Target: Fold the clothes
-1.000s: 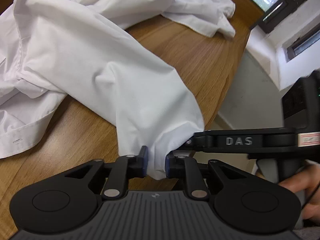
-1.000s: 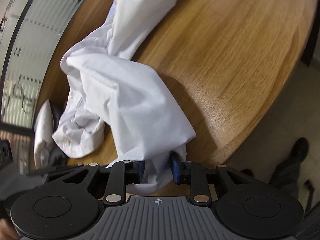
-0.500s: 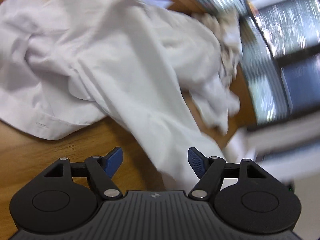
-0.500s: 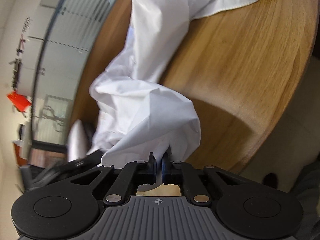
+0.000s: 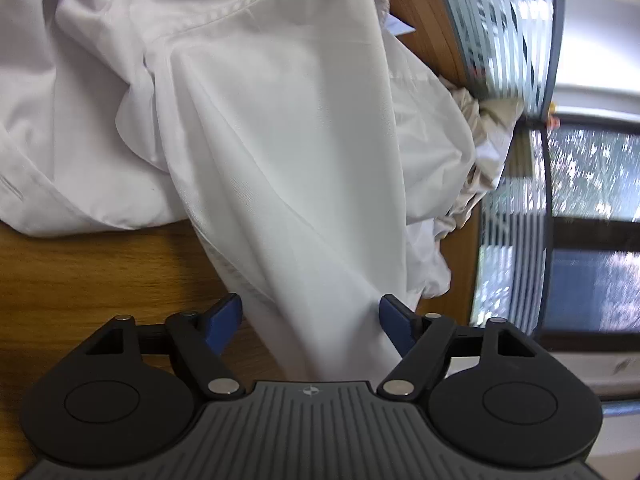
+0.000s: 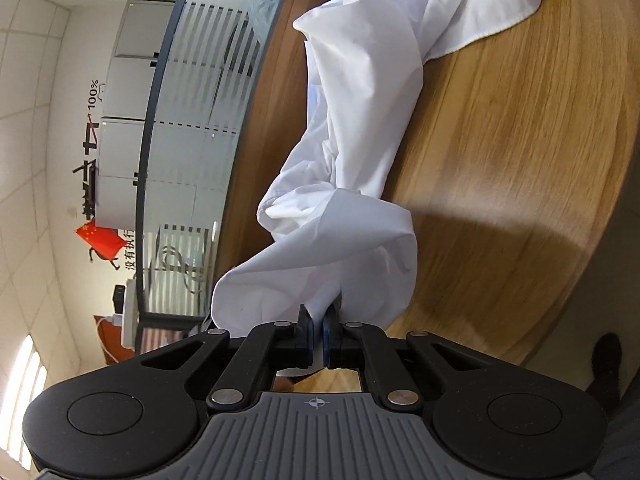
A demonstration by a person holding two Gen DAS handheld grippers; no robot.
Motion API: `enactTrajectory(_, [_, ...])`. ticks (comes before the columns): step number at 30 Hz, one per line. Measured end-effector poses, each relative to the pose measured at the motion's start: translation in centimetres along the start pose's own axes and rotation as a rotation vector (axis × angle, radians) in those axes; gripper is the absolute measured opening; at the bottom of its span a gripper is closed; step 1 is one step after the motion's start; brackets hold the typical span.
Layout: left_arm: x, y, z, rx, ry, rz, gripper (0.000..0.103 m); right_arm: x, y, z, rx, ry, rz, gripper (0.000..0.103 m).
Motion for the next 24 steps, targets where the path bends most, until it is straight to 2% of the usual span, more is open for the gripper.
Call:
enactTrajectory(1, [0.0, -0.1, -0.1, -0.011, 0.013, 0.002, 0.069, 0.0, 0.1, 0.1, 0.003, -0.006, -0.004, 0.006])
enactTrajectory(2, [0.0, -0.1, -0.2, -0.022, 0.026, 0.004, 0.046, 0.1, 0.2, 0.2, 0.000, -0.010, -0.008, 0.006])
enactTrajectory(3, [0.1, 0.0, -0.1, -0.019, 0.010, 0.022, 0.013, 0.1, 0.4, 0.3, -0.002, -0.014, -0.011, 0.005])
enactTrajectory(6, [0.1, 0.8, 1.1, 0.042, -0.122, 0.100, 0.002, 0.1, 0.5, 0.4, -0.020, -0.016, -0.020, 0.005])
enactTrajectory(9, [0.2, 1.9, 2.3, 0.119, -0.245, 0.179, 0.000, 0.0, 0.5, 0.4, -0.073, 0.003, -0.017, 0.004])
enactTrajectory(15, [0.9, 3.3, 3.1, 0.249, -0.332, 0.284, 0.000, -0.1, 1.2, 0.9, -0.147, 0.000, 0.033, 0.003])
enactTrajectory(17, [1.2, 3.6, 3.2, 0.292, -0.355, 0.317, 0.000, -0.1, 1.5, 1.1, -0.162, 0.003, 0.048, 0.003])
enactTrajectory(19, [1.8, 4.1, 2.9, 0.316, -0.337, 0.345, 0.000, -0.1, 2.1, 1.0, -0.183, 0.011, 0.077, 0.003])
enactTrajectory(24, [2.8, 4.6, 2.6, 0.376, -0.353, 0.380, 0.001, -0.2, 3.2, 0.8, -0.222, 0.016, 0.128, 0.003])
Point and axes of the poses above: each gripper's, at about its wrist camera, not at the fingertips, and y roughly against the way its jaws point, z to its right, x to its top, the point moved 5 cm from there along -y, roughly the way its jaws point, and after that the axes turned 4 degrees about -x, right-handed, at the moved point
